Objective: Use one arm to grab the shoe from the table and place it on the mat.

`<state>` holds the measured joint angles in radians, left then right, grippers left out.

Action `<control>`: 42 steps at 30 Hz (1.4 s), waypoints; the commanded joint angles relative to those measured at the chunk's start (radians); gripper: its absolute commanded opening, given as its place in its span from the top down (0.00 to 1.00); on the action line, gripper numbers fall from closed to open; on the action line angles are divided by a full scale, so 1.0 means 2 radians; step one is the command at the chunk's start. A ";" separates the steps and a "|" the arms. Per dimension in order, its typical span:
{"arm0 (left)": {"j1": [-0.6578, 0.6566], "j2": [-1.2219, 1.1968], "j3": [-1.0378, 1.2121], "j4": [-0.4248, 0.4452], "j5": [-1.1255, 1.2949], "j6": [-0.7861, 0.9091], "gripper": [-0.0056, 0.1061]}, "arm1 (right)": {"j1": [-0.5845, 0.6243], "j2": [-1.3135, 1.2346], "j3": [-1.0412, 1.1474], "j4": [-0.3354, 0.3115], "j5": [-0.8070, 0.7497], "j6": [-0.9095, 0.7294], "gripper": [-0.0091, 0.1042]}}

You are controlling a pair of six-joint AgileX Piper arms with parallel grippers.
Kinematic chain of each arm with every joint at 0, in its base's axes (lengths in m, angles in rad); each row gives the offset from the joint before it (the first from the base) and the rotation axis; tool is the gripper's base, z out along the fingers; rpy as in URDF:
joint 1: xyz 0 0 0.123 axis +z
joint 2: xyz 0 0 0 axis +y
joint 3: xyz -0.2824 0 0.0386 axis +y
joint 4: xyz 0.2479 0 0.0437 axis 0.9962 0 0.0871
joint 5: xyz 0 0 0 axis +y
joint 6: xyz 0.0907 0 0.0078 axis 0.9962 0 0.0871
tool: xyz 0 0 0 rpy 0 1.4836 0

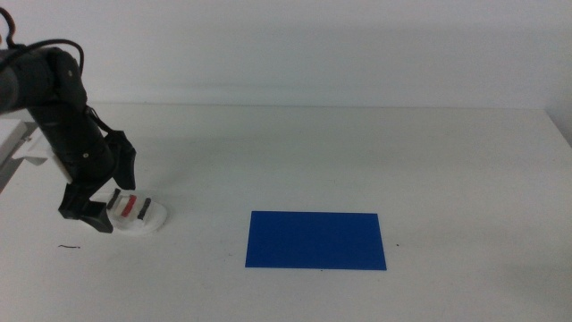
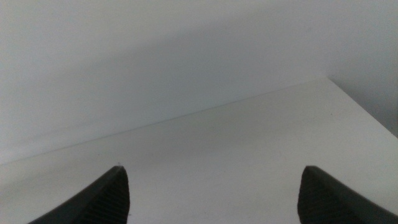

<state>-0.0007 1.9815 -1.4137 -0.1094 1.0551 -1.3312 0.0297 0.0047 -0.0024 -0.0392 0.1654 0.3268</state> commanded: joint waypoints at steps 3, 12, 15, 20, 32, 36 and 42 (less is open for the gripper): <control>0.005 0.017 -0.003 0.003 -0.020 -0.004 0.13 | 0.001 -0.002 0.001 -0.003 -0.004 -0.003 0.22; 0.006 0.028 -0.002 0.015 -0.035 -0.010 0.44 | 0.001 -0.002 0.001 -0.003 -0.004 -0.003 0.22; 0.007 0.023 -0.003 -0.006 -0.039 -0.012 0.68 | 0.001 -0.002 0.001 -0.003 -0.004 -0.003 0.22; -0.006 0.001 -0.005 -0.059 -0.039 0.003 0.97 | 0.001 -0.002 0.001 -0.003 -0.004 -0.003 0.22; -0.180 0.033 -0.135 -0.029 0.043 -0.075 0.97 | 0.001 -0.002 0.001 -0.003 -0.004 -0.003 0.22; -0.239 0.063 -0.186 -0.027 0.082 -0.111 0.97 | 0.001 -0.002 0.001 -0.003 -0.004 -0.003 0.22; -0.299 0.082 -0.221 -0.006 0.083 -0.162 0.97 | 0.001 -0.002 0.001 -0.003 -0.004 -0.003 0.22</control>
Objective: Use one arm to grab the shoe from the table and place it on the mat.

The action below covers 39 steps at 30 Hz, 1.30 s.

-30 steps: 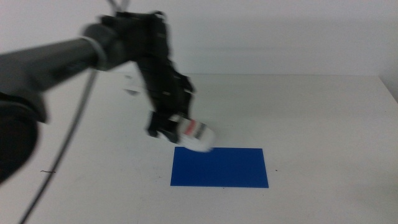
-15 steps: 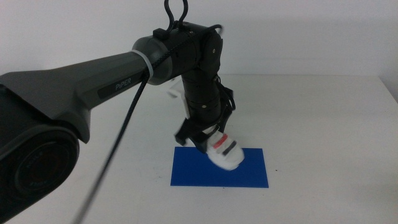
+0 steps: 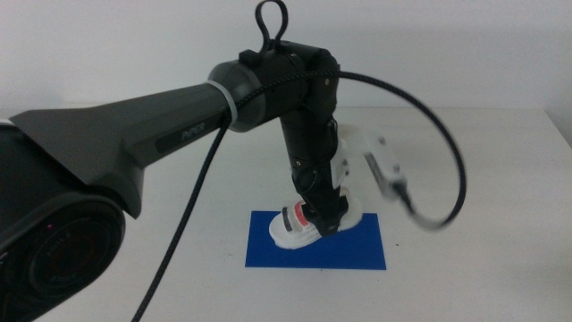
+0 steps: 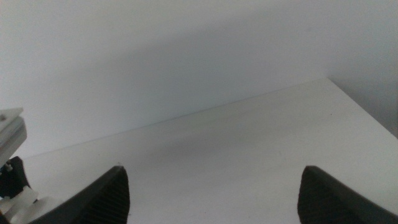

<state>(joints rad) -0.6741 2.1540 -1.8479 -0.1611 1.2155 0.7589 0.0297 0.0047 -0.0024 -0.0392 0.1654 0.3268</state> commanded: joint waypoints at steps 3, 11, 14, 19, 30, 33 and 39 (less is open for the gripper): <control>-0.012 0.002 0.000 -0.003 0.003 0.151 0.97 | 0.001 -0.002 0.001 -0.003 -0.004 -0.003 0.22; -0.012 0.015 0.000 0.005 0.003 0.151 0.97 | 0.001 -0.002 0.001 -0.003 -0.004 -0.003 0.22; -0.012 0.021 0.000 0.008 0.003 0.151 0.97 | 0.001 -0.002 0.001 -0.003 -0.004 -0.003 0.22; -0.012 0.034 0.000 0.011 0.003 0.149 0.95 | 0.001 -0.002 0.001 -0.003 -0.004 -0.003 0.22; -0.017 0.046 0.000 0.011 -0.010 0.147 0.21 | 0.001 -0.002 0.001 -0.003 -0.004 -0.003 0.22; -0.017 0.046 0.000 0.011 -0.016 0.145 0.11 | 0.001 -0.002 0.001 -0.003 -0.004 -0.003 0.22; -0.017 0.007 -0.030 0.051 0.003 0.091 0.11 | 0.001 -0.002 0.001 -0.003 -0.004 -0.003 0.22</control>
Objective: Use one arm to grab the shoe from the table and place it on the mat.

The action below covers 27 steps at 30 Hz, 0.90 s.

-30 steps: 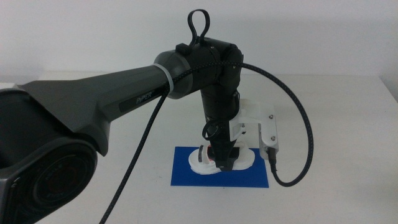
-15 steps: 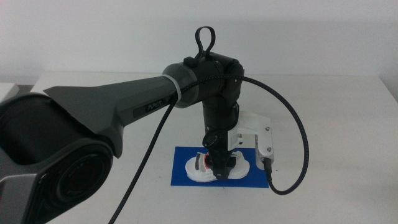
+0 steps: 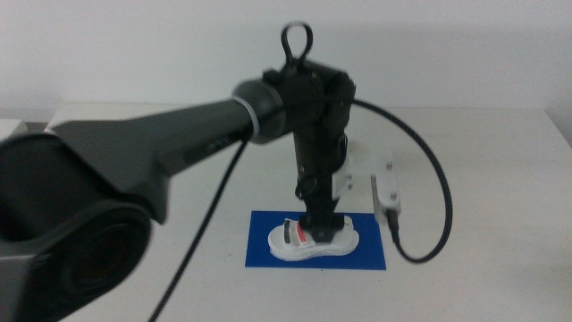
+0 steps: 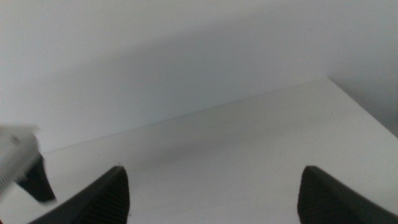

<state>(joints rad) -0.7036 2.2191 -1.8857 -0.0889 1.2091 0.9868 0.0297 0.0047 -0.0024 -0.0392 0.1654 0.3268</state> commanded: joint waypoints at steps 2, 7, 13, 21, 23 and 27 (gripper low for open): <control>0.000 -0.064 -0.011 0.039 0.006 -0.047 0.11 | 0.001 -0.002 0.001 -0.003 -0.004 -0.003 0.22; 0.032 -0.184 -0.002 0.044 0.006 -0.096 0.11 | 0.001 -0.002 0.001 -0.003 -0.004 -0.003 0.22; 0.119 -0.381 0.127 0.000 -0.011 -0.148 0.11 | 0.001 -0.002 0.001 -0.003 -0.004 -0.003 0.22; 0.204 -0.649 0.449 -0.045 -0.340 -0.303 0.11 | 0.001 -0.002 0.001 -0.003 -0.004 -0.003 0.22; 0.204 -0.706 0.519 -0.047 -0.413 -0.348 0.11 | 0.001 -0.002 0.001 -0.003 -0.004 -0.003 0.22; 0.204 -0.799 0.662 -0.046 -0.558 -0.371 0.11 | 0.001 -0.002 0.001 -0.003 -0.004 -0.003 0.22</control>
<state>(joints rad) -0.2998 0.6752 -0.6487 -0.1658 0.2234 0.2808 0.0297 0.0047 -0.0024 -0.0392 0.1654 0.3268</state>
